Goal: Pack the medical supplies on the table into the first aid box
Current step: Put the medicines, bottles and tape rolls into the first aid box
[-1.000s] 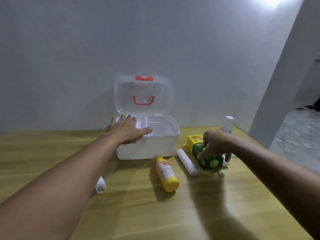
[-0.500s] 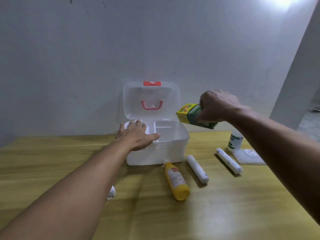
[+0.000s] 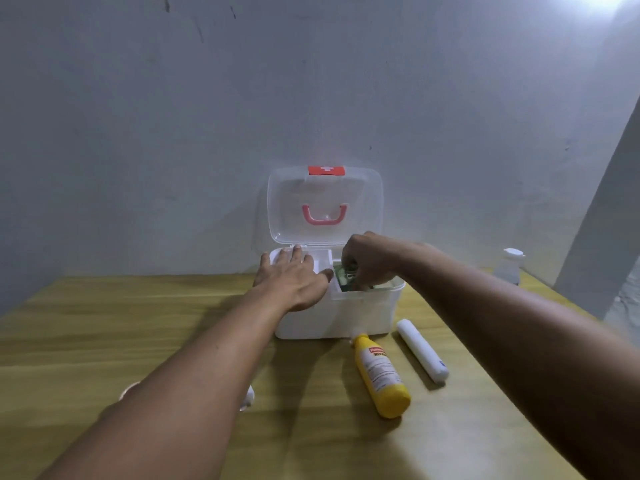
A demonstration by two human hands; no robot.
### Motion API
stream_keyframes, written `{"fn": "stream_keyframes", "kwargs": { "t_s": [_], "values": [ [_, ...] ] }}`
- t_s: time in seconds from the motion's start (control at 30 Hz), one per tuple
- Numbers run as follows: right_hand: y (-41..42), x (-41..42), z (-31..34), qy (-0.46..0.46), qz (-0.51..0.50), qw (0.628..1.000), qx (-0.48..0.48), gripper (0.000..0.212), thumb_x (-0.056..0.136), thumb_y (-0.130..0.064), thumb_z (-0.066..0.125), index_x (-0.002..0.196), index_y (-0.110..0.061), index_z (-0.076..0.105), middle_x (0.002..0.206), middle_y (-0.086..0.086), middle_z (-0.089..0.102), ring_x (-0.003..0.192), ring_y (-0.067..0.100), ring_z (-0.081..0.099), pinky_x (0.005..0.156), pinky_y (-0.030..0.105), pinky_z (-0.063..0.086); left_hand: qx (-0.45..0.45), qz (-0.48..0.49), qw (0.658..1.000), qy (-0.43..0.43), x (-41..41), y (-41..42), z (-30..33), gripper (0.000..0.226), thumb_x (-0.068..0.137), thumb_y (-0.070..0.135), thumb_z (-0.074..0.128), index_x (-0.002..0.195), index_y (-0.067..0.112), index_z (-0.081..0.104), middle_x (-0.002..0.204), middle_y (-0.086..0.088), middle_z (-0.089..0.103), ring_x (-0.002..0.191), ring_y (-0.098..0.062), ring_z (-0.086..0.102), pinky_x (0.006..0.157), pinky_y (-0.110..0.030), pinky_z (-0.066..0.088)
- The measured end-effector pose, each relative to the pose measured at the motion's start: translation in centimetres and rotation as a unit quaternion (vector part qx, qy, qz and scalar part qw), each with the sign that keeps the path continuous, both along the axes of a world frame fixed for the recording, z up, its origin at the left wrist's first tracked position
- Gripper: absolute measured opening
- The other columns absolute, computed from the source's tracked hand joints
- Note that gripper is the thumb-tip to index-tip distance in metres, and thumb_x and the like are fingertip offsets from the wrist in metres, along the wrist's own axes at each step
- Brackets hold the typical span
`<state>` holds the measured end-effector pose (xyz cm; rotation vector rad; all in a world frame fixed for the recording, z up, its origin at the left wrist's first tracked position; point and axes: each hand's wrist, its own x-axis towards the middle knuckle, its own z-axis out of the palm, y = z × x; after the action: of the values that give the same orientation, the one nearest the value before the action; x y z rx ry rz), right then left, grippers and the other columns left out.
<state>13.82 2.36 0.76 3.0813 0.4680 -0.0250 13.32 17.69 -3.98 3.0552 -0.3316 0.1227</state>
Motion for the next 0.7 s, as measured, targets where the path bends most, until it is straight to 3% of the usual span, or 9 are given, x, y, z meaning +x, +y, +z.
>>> {"fn": "stream_keyframes", "kwargs": {
  "t_s": [0.2,0.3,0.43,0.6,0.7],
  "values": [
    [-0.3,1.1,-1.9,0.005,-0.010,0.997,0.070,0.031,0.075,-0.015,0.076,0.106,-0.017,0.074,0.106,0.004,0.070,0.093,0.024,0.063,0.079,0.031,0.053,0.008,0.003,1.000,0.005,0.1,0.1,0.0,0.069,0.094,0.053,0.014,0.152,0.016,0.012,0.163,-0.006,-0.002,0.150,-0.022,-0.001,0.118,-0.052,-0.001],
    [-0.2,1.3,-2.1,-0.012,-0.038,0.996,0.085,0.025,0.071,-0.017,0.078,0.096,-0.012,0.077,0.096,0.008,0.073,0.081,0.021,0.063,0.066,0.027,0.049,0.009,0.005,1.000,0.011,0.1,0.1,0.0,0.068,0.095,0.052,0.015,0.153,0.016,0.011,0.163,-0.005,-0.003,0.150,-0.022,-0.002,0.118,-0.052,-0.002],
    [0.2,1.6,-2.4,-0.002,-0.051,0.991,0.121,0.024,0.071,-0.012,0.078,0.094,-0.008,0.077,0.094,0.009,0.075,0.085,0.024,0.067,0.073,0.032,0.057,0.013,0.006,1.000,0.008,0.0,0.1,0.0,0.067,0.095,0.051,0.016,0.153,0.016,0.011,0.163,-0.006,-0.004,0.150,-0.023,-0.002,0.118,-0.052,-0.001],
    [-0.7,1.3,-2.2,-0.005,-0.057,0.986,0.159,0.024,0.071,-0.015,0.080,0.093,-0.007,0.077,0.090,0.008,0.075,0.076,0.019,0.067,0.067,0.028,0.054,0.013,0.007,1.000,0.014,0.2,0.1,-0.1,0.067,0.095,0.050,0.016,0.153,0.017,0.009,0.163,-0.006,-0.005,0.150,-0.023,-0.003,0.117,-0.053,-0.002],
    [-2.1,0.1,-0.8,-0.028,-0.073,0.964,0.254,0.021,0.077,-0.009,0.077,0.094,0.001,0.072,0.083,0.017,0.075,0.072,0.024,0.074,0.072,0.036,0.061,0.022,0.008,1.000,0.016,0.2,0.0,0.1,0.067,0.095,0.050,0.016,0.153,0.016,0.010,0.163,-0.006,-0.003,0.150,-0.025,-0.002,0.117,-0.055,-0.001]
  ]
}}
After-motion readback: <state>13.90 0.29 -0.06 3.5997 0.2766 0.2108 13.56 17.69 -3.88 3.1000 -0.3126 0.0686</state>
